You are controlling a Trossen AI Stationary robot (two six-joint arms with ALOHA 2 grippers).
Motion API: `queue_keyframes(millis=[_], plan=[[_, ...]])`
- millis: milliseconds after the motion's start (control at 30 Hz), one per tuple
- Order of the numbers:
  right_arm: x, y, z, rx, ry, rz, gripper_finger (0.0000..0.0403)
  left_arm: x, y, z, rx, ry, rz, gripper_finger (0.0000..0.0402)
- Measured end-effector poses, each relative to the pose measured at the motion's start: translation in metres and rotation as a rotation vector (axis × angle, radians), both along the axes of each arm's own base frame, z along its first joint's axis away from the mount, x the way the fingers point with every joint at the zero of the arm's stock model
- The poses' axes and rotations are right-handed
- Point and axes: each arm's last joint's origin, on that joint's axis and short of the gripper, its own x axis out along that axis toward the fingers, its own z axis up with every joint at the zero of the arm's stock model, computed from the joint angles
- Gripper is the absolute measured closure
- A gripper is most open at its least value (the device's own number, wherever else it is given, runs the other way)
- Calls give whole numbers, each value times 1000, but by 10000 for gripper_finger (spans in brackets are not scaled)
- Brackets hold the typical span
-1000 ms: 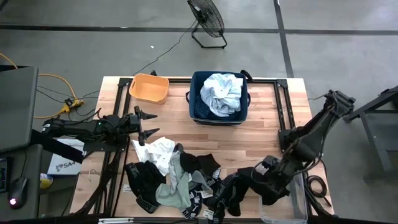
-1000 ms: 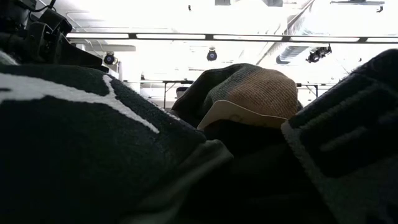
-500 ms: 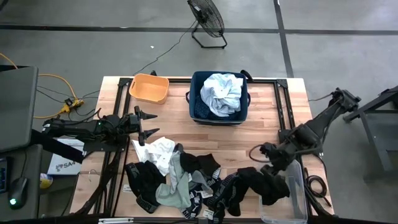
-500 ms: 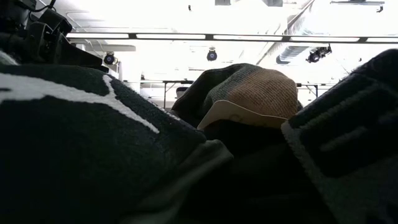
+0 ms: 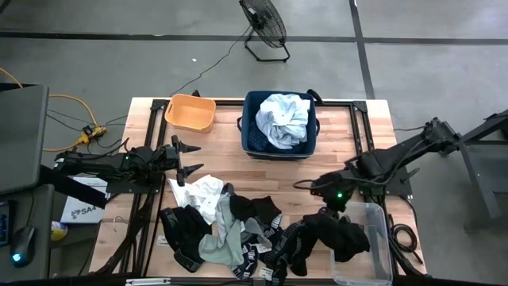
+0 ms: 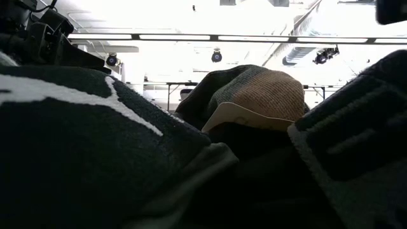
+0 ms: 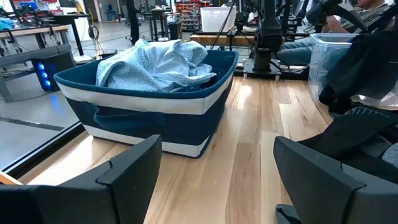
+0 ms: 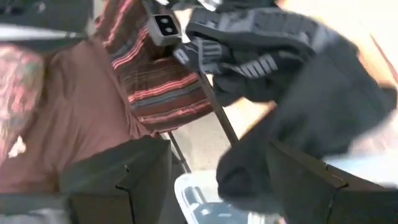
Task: Pick & Place Cloths
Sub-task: Put the black boxer shorts into the transparent bin
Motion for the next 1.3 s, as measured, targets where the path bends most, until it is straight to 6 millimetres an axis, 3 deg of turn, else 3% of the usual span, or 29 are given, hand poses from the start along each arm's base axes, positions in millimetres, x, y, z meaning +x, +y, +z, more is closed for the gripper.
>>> queue_keyframes(millis=[367, 500, 800, 1033, 1300], plan=[[45, -16, -12, -152, -185, 217, 152, 0, 0, 0, 0, 0, 0, 96], [56, -16, -24, -224, -164, 291, 152, 0, 0, 0, 0, -1, 0, 96], [60, -9, -53, -226, 28, 376, 152, 0, 0, 0, 0, 0, 0, 96], [58, 6, -62, -215, 76, 426, 152, 0, 0, 0, 0, -1, 0, 96], [51, 6, -65, -314, 139, 420, 152, 0, 0, 0, 0, -1, 0, 96]])
